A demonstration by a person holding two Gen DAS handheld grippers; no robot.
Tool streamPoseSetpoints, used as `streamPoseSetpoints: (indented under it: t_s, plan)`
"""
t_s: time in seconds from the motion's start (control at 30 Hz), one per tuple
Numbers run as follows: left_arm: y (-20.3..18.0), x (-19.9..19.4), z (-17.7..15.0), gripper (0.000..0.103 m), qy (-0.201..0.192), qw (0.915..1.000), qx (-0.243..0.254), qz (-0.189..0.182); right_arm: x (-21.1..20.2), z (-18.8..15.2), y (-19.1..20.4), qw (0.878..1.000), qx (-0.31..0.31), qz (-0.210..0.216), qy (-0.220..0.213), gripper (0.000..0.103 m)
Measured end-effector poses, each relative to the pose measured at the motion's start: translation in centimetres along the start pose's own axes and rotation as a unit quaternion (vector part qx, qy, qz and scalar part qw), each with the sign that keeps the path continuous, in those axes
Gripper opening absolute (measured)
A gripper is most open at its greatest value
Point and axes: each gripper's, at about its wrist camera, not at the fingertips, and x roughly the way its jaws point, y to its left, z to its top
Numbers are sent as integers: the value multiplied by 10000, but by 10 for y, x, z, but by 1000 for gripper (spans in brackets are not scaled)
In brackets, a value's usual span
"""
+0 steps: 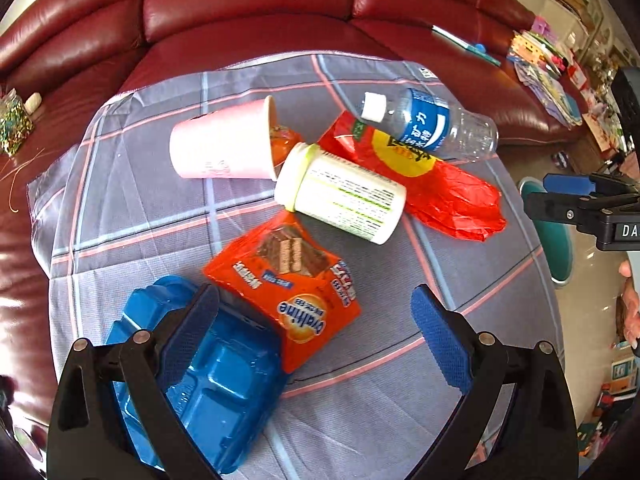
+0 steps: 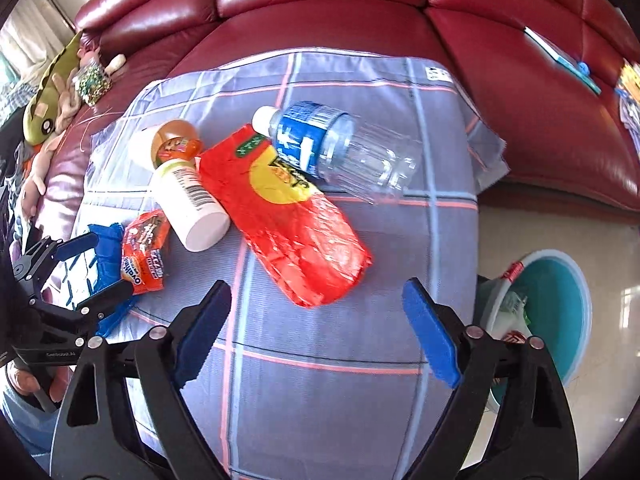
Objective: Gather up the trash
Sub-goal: 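Move both grippers back to the table toward the Ovaltine pack and white jar, then grasp the orange Ovaltine wafer pack with the left gripper while the right gripper grasps the white supplement jar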
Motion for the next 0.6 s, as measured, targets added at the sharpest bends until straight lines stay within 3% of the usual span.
streamPoseSetpoints:
  t_s: [0.3,0.5,0.6]
  plan:
    - [3,21,8,97,220,9989,-112,-393,16,35,42,9995,-239,180,60,73]
    - [2,39,11,97,402,9988,-203,-193,22,39,30,9998,-107,119,125,72]
    - [0,44,14,97,417,9989,-208,77,27,38,23,9997,-11,162,170,72]
